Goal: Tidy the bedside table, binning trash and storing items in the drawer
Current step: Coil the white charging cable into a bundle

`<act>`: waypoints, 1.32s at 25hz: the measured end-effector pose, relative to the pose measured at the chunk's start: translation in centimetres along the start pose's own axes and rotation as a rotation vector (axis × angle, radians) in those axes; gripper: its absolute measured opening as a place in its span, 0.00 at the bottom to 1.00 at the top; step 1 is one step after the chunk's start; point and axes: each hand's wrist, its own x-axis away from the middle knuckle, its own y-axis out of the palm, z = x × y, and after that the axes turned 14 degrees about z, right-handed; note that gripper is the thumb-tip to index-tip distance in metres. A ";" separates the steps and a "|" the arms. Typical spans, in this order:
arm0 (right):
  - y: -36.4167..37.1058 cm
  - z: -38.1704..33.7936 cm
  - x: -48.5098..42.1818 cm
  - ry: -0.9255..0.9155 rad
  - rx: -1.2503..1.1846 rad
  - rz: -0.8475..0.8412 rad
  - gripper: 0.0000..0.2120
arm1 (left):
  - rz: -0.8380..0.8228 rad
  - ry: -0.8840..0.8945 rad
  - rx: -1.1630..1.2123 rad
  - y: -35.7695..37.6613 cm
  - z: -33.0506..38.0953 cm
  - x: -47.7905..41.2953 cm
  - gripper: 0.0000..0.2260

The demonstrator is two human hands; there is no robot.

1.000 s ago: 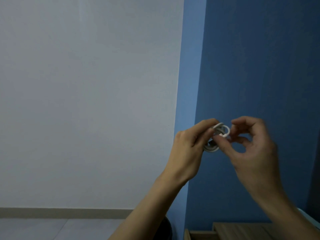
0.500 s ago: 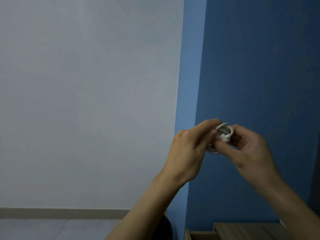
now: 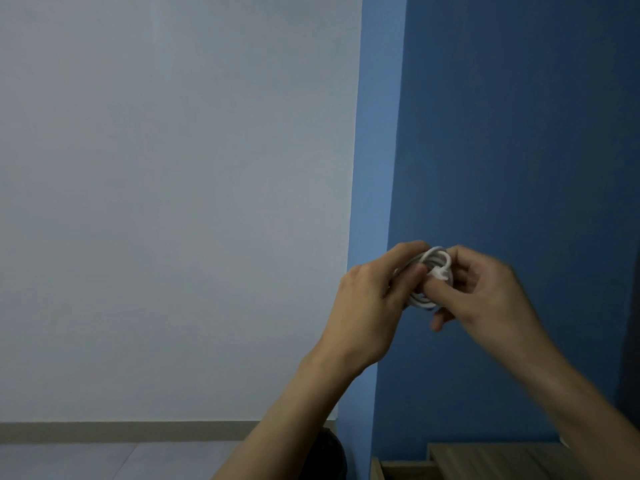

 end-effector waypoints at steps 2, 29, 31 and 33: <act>-0.2 -0.2 0.0 0.087 -0.096 -0.114 0.02 | -0.010 -0.007 0.037 0.0 0.1 0.0 0.10; -4.8 -1.9 -0.1 0.228 -0.330 -0.132 0.10 | -0.156 0.009 0.098 -2.9 0.5 -0.4 0.06; -4.9 -2.1 0.0 0.254 -0.304 -0.173 0.13 | -0.133 -0.004 0.082 -2.9 0.3 -0.3 0.08; -4.9 -2.2 0.2 0.339 -0.320 -0.259 0.18 | -0.117 -0.015 0.070 -2.9 0.4 -0.2 0.09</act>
